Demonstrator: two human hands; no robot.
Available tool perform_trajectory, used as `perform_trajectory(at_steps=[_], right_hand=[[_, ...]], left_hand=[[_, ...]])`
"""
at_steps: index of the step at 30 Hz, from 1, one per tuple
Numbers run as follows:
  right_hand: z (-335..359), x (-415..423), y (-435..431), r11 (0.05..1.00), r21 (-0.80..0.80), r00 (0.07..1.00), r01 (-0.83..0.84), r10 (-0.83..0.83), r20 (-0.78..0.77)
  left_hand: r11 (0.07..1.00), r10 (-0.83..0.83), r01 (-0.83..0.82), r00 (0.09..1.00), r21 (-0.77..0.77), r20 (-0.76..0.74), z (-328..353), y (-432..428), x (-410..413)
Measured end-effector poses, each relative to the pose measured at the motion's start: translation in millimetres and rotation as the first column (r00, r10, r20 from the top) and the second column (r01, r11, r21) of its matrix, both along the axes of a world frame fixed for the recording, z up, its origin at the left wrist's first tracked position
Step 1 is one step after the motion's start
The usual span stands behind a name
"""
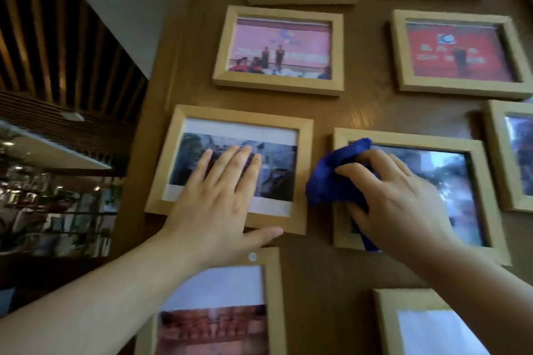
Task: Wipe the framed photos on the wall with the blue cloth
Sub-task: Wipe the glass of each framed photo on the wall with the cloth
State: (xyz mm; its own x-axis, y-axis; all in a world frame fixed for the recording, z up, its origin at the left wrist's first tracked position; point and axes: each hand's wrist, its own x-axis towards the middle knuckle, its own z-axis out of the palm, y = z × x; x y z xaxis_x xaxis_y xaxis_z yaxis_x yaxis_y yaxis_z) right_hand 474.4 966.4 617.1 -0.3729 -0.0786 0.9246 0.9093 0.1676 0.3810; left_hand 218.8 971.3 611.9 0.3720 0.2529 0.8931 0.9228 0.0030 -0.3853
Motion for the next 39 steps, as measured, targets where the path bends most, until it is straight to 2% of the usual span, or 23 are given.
perform_trajectory(at_steps=[5,8,16,19,23,27,33,36,39], right_hand=[[19,-56,4,0.998,0.025,0.999,-0.052,0.051,0.017],[35,-83,7,0.999,0.045,1.000,-0.018,0.018,0.002],[55,-154,15,1.000,-0.011,0.999,-0.006,0.005,-0.054],[58,-189,16,0.998,0.000,0.998,-0.056,0.056,-0.019],[57,-223,22,0.999,-0.020,0.996,-0.043,0.044,0.074],[59,-204,19,1.000,0.006,0.992,0.030,-0.030,0.120],[52,-142,9,0.980,-0.008,0.979,0.198,-0.198,-0.050],[41,-141,10,0.985,-0.036,0.984,0.171,-0.173,-0.033],[31,-169,10,0.994,-0.015,0.991,0.112,-0.110,0.072]], left_hand=[[0.998,0.058,-0.059,0.998,0.024,0.027,10,-9,-68],[0.998,0.065,-0.065,0.994,-0.010,0.087,14,-10,-98],[0.998,0.004,0.006,0.984,-0.060,0.177,9,10,-138],[0.998,-0.054,0.059,0.984,-0.026,0.169,5,18,-144],[0.995,-0.098,0.100,0.983,-0.006,0.154,4,27,-147],[0.992,-0.123,0.122,0.985,0.015,0.121,5,36,-147],[0.976,-0.219,0.216,0.970,0.034,0.104,1,45,-147],[0.970,-0.242,0.239,0.965,0.043,0.103,0,47,-145],[0.967,-0.251,0.246,0.964,0.062,0.088,-1,48,-145]])
